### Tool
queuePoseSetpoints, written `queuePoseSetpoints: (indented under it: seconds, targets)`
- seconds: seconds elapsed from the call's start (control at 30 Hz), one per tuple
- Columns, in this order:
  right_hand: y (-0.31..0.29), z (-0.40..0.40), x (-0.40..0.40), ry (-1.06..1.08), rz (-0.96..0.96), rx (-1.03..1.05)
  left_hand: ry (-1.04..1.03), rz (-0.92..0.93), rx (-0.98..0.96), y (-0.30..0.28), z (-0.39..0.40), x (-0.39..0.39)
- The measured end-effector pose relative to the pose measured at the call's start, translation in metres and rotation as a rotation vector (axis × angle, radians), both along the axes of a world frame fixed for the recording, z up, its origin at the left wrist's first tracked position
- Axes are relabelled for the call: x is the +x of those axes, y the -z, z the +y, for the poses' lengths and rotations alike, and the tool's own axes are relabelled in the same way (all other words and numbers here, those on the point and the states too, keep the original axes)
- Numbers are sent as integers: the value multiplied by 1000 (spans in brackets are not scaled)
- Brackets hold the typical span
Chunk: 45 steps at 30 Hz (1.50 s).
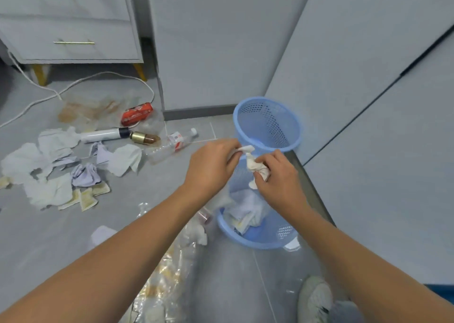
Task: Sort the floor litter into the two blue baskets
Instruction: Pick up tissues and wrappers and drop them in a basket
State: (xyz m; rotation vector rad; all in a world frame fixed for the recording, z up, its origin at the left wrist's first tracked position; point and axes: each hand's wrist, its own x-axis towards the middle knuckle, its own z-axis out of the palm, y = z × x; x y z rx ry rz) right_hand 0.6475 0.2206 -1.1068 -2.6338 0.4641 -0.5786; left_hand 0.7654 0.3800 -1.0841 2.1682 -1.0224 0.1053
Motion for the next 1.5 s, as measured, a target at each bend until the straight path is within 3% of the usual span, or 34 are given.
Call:
queuePoseSetpoints:
  seconds: [0.13,0.27,0.33,0.5,0.73,1.1,1.37,1.5]
  targets:
    - [26,-36,-39,80,61,-27,20,90,19,30,-57,-26]
    - [46,-46,-64,72,264,37,105,170,295,61,-75,-48]
    - [46,-44,-68,77,254,9,85,142,330,66,-67,-52]
    - [29,-13,-42,-8,65,-31,-40,65,210,63,-5,-40]
    - [40,104,30,-289,35,36,-371,128,171,95,139,-15]
    - [148,254,59,-660,326,80,-797,341,289,186,306,-69]
    - [211,277,66,-758,588,-54,-808,330,341,233,315,-130]
    - [228,274,63,-817,572,-156,-745,344,374,249,300,-139]
